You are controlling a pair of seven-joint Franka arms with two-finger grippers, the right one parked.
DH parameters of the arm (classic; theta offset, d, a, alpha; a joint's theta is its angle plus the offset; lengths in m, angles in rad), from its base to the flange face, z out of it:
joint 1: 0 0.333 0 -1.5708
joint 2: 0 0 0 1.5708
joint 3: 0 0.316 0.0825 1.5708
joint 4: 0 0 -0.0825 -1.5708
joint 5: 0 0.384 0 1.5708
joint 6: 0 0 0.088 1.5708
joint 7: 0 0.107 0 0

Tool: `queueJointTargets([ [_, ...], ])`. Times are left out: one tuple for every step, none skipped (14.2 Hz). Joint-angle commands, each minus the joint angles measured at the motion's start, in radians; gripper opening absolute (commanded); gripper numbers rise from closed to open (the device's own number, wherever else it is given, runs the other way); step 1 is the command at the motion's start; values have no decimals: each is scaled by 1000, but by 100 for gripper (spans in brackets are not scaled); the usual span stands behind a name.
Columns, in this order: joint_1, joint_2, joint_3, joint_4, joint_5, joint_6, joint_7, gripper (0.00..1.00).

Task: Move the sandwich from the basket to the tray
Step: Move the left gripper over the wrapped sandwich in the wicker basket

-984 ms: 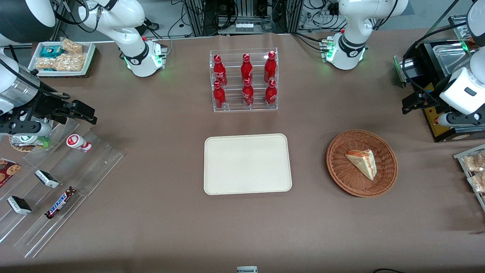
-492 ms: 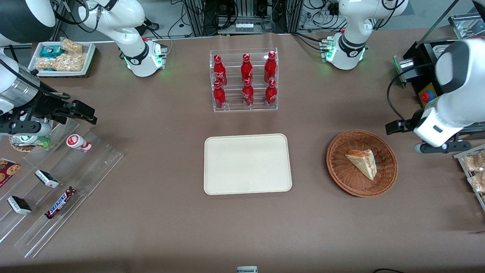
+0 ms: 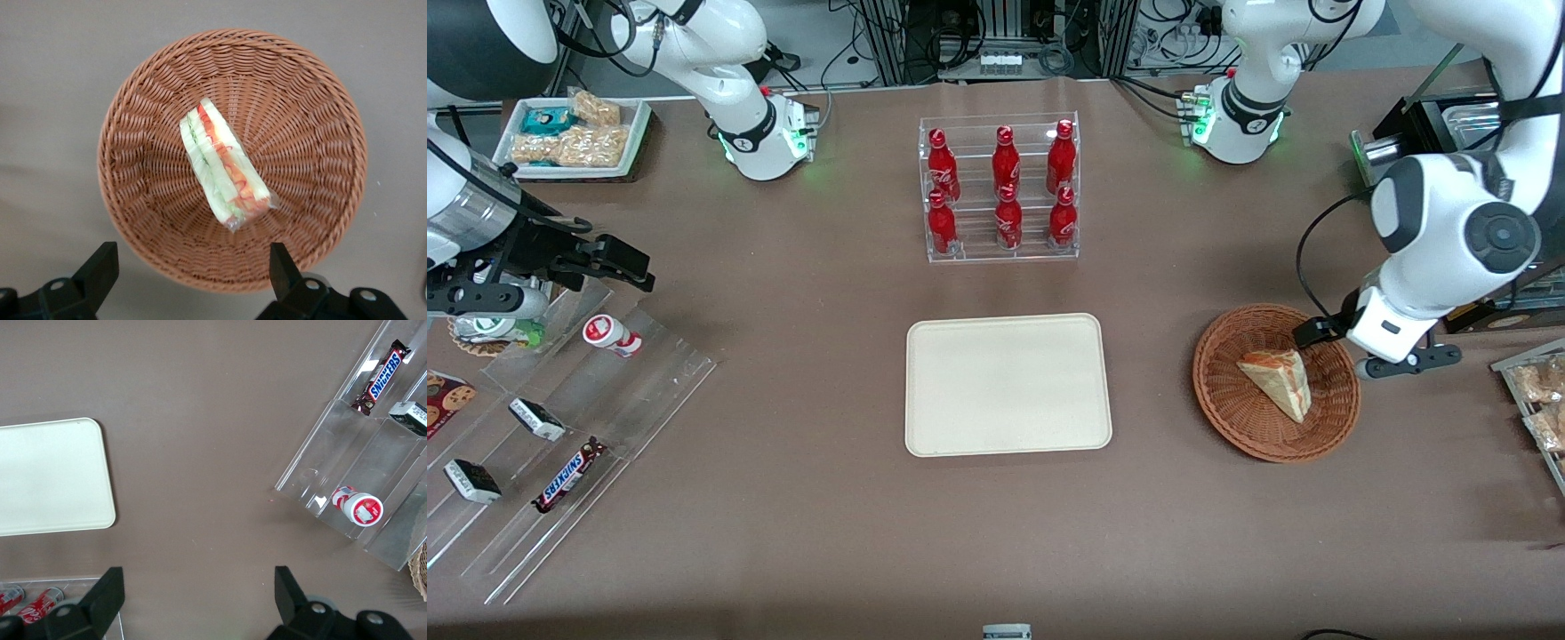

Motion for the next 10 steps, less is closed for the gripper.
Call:
queueJointTargets([
  [2, -10, -5, -57, 17, 89, -171, 100],
  [-1, 2, -7, -59, 17, 114, -243, 100],
  [-3, 13, -7, -59, 17, 137, -309, 100],
  [-3, 28, -7, -59, 19, 162, -367, 100],
  [-3, 39, -7, -59, 16, 179, -413, 100],
  [-3, 54, -8, -57, 5, 200, -464, 100],
  [-3, 71, -8, -56, 4, 223, -510, 100],
  [-3, 91, -8, -54, 4, 252, -559, 100],
  [-4, 114, -10, -54, 4, 283, -608, 100],
  [-4, 131, -11, -54, 4, 297, -633, 100],
])
